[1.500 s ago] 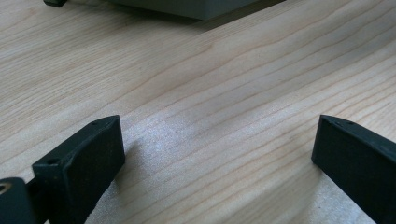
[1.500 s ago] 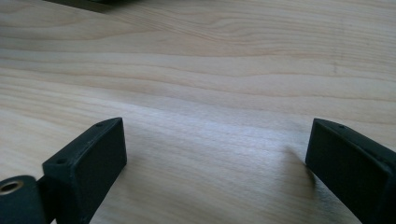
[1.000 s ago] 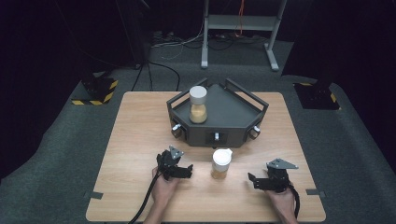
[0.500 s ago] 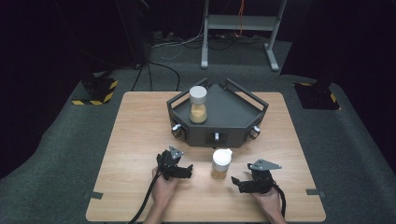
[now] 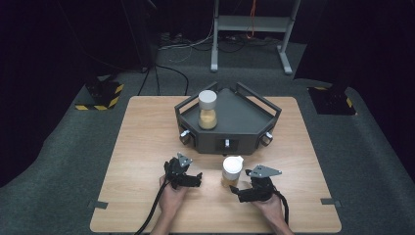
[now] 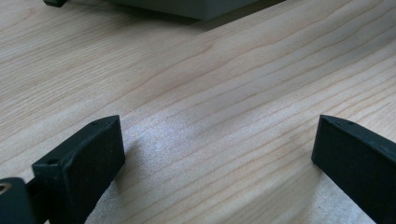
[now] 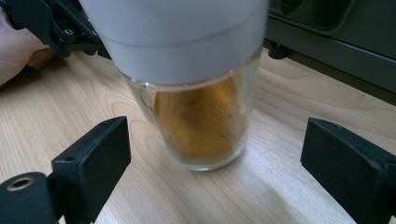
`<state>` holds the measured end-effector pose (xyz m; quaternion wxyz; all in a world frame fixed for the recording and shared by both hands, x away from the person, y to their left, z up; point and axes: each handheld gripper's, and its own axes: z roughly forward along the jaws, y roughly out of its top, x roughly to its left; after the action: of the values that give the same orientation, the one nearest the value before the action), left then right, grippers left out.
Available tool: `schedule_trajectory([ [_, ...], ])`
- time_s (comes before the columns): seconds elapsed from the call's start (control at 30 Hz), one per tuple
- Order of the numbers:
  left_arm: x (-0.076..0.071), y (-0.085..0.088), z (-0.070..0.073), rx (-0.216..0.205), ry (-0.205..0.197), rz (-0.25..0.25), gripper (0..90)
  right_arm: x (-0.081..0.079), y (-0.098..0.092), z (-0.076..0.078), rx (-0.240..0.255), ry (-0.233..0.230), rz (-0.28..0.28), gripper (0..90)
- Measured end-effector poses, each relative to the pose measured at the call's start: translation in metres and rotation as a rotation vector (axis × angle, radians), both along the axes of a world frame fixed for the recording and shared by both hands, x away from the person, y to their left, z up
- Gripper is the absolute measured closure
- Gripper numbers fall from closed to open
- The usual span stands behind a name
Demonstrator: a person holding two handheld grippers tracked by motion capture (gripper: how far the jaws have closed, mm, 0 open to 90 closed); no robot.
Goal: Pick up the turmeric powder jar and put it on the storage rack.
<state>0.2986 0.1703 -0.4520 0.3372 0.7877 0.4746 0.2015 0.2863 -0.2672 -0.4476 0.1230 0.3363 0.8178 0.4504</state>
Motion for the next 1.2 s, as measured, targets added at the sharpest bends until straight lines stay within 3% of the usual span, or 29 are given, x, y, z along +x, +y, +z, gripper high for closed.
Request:
schedule_trajectory([
  [0.57,0.000,0.000,0.000,0.001,0.000,-0.001,2.3,0.009,0.018,0.002,0.024,-0.011,-0.006,13.0],
  [1.2,0.000,0.000,0.000,0.000,0.000,0.000,2.3,0.007,0.029,0.002,0.036,-0.066,-0.007,25.5],
])
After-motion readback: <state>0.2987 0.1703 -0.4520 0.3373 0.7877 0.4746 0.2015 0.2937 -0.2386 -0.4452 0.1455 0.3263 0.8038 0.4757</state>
